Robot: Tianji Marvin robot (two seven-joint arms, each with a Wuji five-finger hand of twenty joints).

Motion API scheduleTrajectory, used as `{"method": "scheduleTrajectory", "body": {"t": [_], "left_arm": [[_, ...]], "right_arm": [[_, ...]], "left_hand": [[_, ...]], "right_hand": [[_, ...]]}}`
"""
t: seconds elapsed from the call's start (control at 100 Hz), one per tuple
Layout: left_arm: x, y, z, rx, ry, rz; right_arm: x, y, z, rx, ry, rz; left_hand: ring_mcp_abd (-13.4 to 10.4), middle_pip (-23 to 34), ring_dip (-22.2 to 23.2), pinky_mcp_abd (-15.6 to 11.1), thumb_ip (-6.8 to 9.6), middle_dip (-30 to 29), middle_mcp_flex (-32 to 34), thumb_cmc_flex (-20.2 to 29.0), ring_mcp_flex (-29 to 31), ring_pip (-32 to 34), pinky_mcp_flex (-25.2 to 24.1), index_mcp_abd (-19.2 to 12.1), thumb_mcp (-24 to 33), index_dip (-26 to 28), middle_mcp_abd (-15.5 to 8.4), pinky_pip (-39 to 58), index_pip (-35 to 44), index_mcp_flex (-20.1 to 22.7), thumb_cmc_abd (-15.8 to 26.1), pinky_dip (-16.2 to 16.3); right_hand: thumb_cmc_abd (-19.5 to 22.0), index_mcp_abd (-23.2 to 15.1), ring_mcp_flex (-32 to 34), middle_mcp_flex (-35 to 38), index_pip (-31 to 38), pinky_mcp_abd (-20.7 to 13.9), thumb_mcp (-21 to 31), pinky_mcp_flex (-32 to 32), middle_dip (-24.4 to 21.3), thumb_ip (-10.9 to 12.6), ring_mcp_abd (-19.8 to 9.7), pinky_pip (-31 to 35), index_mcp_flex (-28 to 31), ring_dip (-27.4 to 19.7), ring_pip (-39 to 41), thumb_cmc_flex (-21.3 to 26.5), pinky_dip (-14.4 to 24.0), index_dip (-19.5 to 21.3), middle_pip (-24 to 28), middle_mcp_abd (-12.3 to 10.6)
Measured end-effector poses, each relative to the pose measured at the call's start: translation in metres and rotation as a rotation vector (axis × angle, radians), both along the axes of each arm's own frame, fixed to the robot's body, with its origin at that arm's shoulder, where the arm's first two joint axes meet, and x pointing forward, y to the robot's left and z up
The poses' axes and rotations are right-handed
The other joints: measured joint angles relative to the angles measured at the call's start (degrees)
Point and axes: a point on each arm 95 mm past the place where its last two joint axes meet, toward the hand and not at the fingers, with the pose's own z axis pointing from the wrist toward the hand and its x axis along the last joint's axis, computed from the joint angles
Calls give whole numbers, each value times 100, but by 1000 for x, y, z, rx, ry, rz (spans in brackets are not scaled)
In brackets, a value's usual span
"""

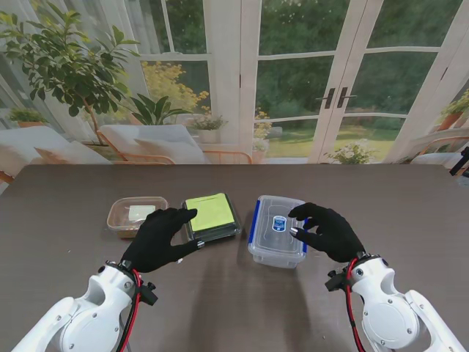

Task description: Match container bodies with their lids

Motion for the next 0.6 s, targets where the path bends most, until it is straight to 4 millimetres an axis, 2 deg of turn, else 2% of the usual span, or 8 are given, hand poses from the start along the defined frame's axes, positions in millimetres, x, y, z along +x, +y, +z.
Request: {"method": "scheduleTrajectory", "body": {"t": [0.14, 0.28, 0.6], "left_arm": [[-7, 1, -10, -31, 23, 15], [-10, 3, -15, -35, 32, 20], [-12, 3, -19, -36, 40, 19]], "right_arm": [[-4, -2, -10, -65, -7, 0], [-6, -5, -15, -49, 7, -7], [-8, -6, -21, -42, 16, -6]], "left_hand": [[0, 0, -56, 31, 0, -2, 0, 0, 0, -10, 86, 0, 45, 0, 0, -409, 0, 0, 0, 45], [0, 0, -58, 40, 0, -4, 0, 1, 0, -65, 137, 0, 50, 7, 0, -589, 0, 0, 0, 148], [0, 0, -60, 44, 0, -4, 0, 1, 0, -71, 149, 0, 51, 7, 0, -727, 0, 0, 0, 290]], "right_hand": [[-1, -59, -60, 0, 0, 0, 0, 0, -48, -4, -10, -74, 0, -1, -62, 0, 0, 0, -38, -49], [-2, -60, -60, -64, 0, 0, 0, 0, -52, -4, -10, -137, 0, -2, -101, 0, 0, 0, -128, -54], [-3, -61, -124, -64, 0, 0, 0, 0, -52, -5, -20, -157, 0, -2, -117, 0, -1, 0, -128, -55]]}}
